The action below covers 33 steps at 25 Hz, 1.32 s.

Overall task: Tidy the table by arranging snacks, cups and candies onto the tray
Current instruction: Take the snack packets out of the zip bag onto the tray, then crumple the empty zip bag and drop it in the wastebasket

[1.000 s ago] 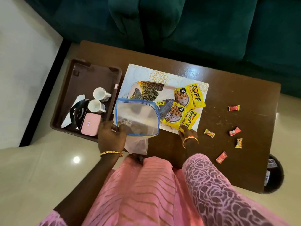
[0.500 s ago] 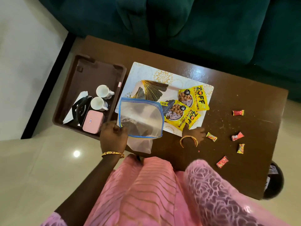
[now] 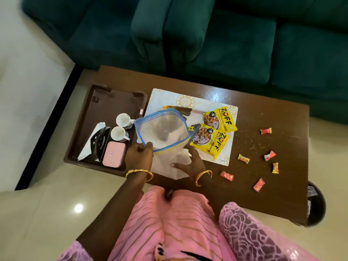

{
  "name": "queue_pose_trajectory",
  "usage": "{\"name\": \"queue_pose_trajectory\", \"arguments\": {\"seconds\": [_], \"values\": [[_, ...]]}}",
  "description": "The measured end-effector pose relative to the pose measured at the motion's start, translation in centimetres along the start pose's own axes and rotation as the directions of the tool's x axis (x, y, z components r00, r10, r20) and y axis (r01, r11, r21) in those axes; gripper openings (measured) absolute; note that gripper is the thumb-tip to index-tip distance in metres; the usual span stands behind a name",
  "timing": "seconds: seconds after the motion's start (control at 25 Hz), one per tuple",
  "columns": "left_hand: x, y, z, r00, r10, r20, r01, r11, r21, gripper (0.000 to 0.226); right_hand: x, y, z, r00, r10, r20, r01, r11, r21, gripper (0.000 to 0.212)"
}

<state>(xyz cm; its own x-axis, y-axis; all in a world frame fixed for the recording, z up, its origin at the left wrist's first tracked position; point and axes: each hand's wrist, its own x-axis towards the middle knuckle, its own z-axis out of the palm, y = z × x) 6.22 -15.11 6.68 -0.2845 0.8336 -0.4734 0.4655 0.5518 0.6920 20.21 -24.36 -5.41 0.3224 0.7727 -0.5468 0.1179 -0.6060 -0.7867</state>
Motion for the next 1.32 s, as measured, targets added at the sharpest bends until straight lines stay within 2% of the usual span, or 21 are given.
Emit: {"name": "queue_pose_trajectory", "arguments": {"seconds": [0.08,0.12,0.16,0.28,0.36,0.52,0.6,0.72,0.84,1.0,1.08,1.16,1.2,1.28,1.32], "values": [[0.3,0.8,-1.1,0.998,-0.035,0.050,0.039,0.995,-0.092,0.024,0.5,-1.2,0.5,0.995,-0.032,-0.097,0.038,0.998,0.059,0.039],[0.6,1.1,-1.7,0.996,-0.049,0.080,0.059,0.990,-0.130,0.022,0.6,-1.8,0.7,0.990,-0.041,-0.134,0.051,0.996,0.071,0.025],[0.9,1.3,-2.2,0.993,-0.060,0.106,0.077,0.984,-0.163,0.019,0.6,-2.4,0.7,0.987,-0.050,-0.150,0.060,0.996,0.065,0.022],[2.0,1.7,-3.7,0.983,-0.065,0.170,0.105,0.965,-0.239,0.013,0.3,-3.5,1.2,0.995,-0.037,-0.096,0.050,0.988,0.145,0.039],[2.7,1.9,-4.6,0.975,-0.078,0.207,0.135,0.951,-0.277,0.014,-0.2,-4.0,2.1,0.994,-0.010,-0.108,0.030,0.982,0.185,0.043],[3.7,1.6,-5.8,0.966,-0.112,0.232,0.191,0.916,-0.353,0.015,-0.9,-5.5,4.4,0.984,-0.060,-0.170,0.082,0.989,0.123,0.027],[4.4,1.4,-6.8,0.972,-0.130,0.197,0.195,0.913,-0.358,0.015,-1.1,-5.9,4.5,0.970,-0.117,-0.213,0.129,0.991,0.043,0.016],[5.5,1.2,-8.3,0.986,-0.126,0.107,0.153,0.939,-0.308,0.015,-1.5,-6.4,3.4,0.958,-0.094,-0.271,0.102,0.995,0.018,0.008],[5.8,1.3,-8.4,0.990,-0.040,0.134,0.065,0.981,-0.184,0.023,-2.3,-7.7,2.7,0.911,-0.116,-0.395,0.125,0.992,-0.003,0.012],[6.4,0.4,-8.6,0.975,0.168,0.144,-0.104,0.923,-0.371,0.034,-2.5,-9.9,1.1,0.883,-0.001,-0.469,0.150,0.948,0.280,0.035],[6.6,-1.0,-8.2,0.956,0.123,0.268,-0.028,0.942,-0.333,0.054,-2.3,-10.7,-0.3,0.878,0.055,-0.475,0.143,0.918,0.371,0.035],[6.5,-2.4,-7.3,0.882,0.008,0.470,0.109,0.969,-0.222,0.067,-2.3,-11.2,-1.5,0.867,0.158,-0.472,0.114,0.860,0.498,0.034],[6.3,-2.7,-6.8,0.810,-0.046,0.584,0.158,0.977,-0.142,0.068,-2.2,-11.2,-2.0,0.857,0.218,-0.467,0.094,0.825,0.557,0.034],[6.0,-2.5,-5.8,0.621,-0.108,0.776,0.263,0.962,-0.077,0.054,-2.2,-11.0,-3.2,0.830,0.320,-0.457,0.038,0.786,0.618,0.032],[5.8,-2.0,-5.2,0.566,-0.083,0.820,0.305,0.946,-0.114,0.040,-2.5,-10.9,-3.8,0.823,0.356,-0.443,0.001,0.779,0.627,0.027]]}}
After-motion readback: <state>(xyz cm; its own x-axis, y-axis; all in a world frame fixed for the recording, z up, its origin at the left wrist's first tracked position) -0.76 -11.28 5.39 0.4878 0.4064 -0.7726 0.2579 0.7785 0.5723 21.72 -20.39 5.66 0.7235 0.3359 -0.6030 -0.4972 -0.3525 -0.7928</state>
